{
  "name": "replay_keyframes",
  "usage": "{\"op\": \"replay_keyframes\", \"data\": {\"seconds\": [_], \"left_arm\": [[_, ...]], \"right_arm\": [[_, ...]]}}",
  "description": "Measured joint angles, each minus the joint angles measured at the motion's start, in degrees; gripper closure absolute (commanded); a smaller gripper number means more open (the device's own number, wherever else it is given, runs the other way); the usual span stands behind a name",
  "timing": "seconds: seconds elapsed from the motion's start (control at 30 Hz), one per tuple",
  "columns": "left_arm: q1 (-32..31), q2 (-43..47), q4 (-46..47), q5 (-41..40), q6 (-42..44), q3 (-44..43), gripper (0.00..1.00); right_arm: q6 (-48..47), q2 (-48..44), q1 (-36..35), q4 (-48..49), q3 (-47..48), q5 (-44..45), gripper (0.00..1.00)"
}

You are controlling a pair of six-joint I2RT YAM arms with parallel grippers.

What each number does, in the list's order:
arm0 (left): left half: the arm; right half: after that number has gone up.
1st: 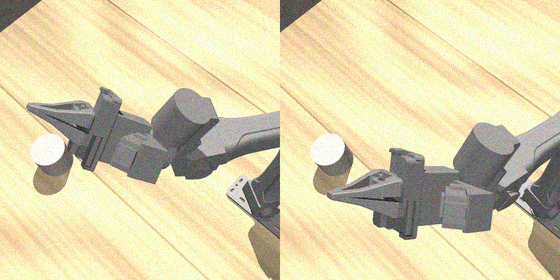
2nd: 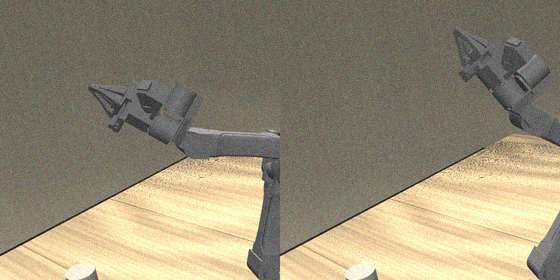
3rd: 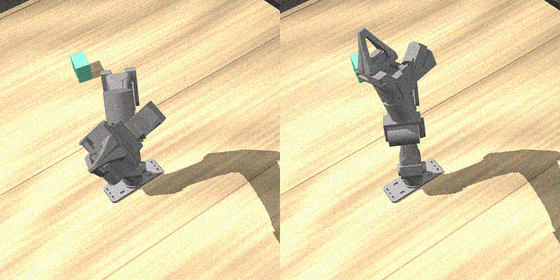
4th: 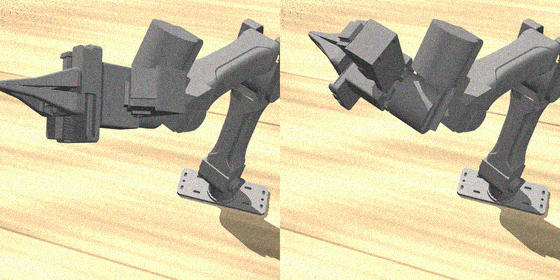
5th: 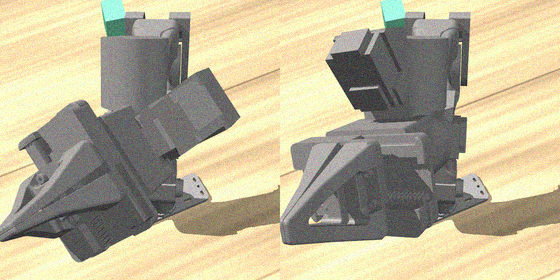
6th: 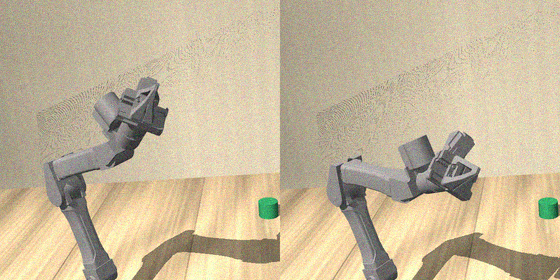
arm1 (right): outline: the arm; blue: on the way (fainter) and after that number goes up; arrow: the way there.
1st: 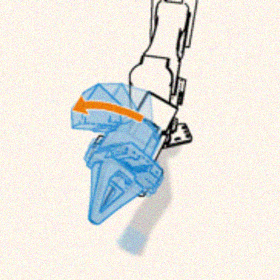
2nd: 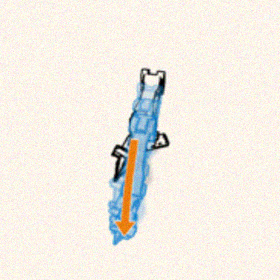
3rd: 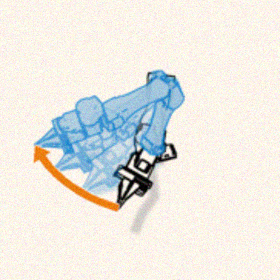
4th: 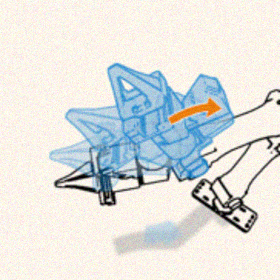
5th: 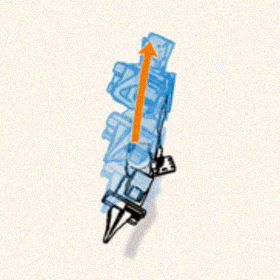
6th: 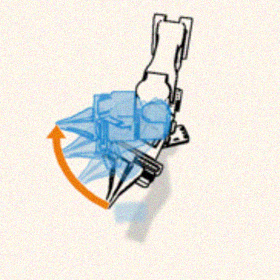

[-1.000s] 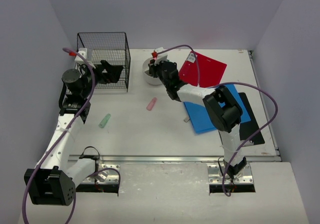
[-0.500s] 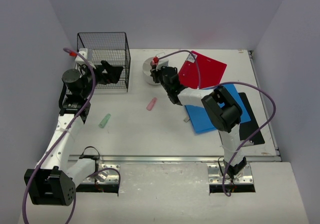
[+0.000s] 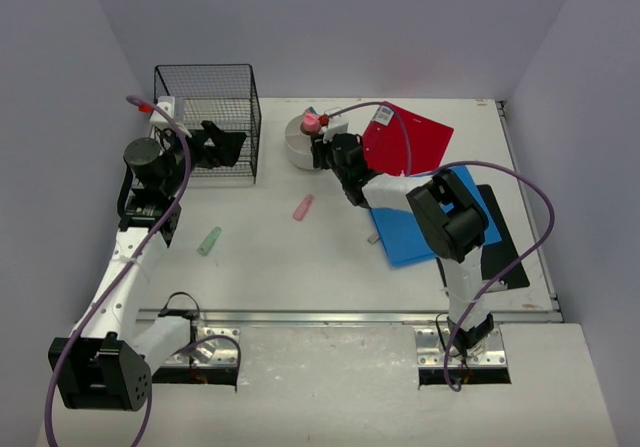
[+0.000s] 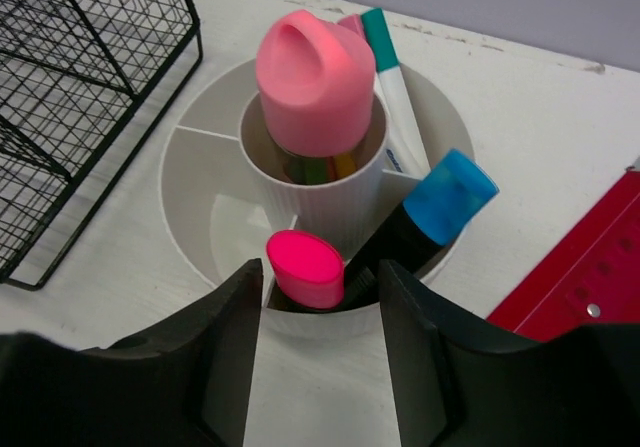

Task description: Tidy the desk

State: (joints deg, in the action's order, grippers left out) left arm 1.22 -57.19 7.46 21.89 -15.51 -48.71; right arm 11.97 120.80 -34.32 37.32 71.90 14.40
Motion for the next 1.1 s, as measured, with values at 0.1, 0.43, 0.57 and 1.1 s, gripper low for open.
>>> {"op": "replay_keyframes", "data": {"seconds": [0.1,0.43,0.57,1.1], "left_arm": [[0.01,0.09,-0.02,0.0,0.0,0.02,0.0],[0.01,0.35,-0.08,0.0,0.0,0.49,0.0],[0.01,0.58,-0.32,-0.02,0.25,0.5,0.0],[0.01,2.1,-13.23,-3.26,11.35,-0.81,0.0]], "right_arm": [[0.96,-0.12,0.86,-1.65,0.01,-0.28,0.45],[2.18,-1.29,2.37,-3.65,0.06,-1.68,0.45],[2.2,-1.39,2.44,-4.27,0.07,-2.33,0.44],[1.13,-9.08,5.83,-8.7,4.81,-4.6,0.25]]}}
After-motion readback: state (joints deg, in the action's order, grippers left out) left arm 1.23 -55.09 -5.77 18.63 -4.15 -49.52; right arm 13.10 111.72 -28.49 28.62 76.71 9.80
